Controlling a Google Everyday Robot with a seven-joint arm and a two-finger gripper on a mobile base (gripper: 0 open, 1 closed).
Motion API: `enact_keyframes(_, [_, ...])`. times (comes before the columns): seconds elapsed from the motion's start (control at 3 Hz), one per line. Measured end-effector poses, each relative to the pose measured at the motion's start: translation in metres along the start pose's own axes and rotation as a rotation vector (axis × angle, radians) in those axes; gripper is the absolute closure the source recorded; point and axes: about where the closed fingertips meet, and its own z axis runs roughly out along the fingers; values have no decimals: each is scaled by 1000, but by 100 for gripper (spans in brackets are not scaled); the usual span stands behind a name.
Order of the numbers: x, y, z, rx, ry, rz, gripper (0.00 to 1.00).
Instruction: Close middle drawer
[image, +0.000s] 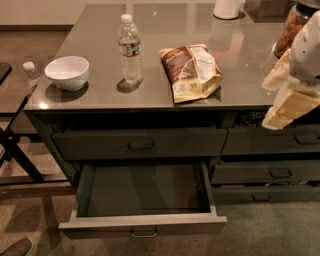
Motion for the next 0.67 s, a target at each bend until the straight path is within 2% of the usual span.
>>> enact_keyframes(0.67, [0,0,0,0,0,0,87])
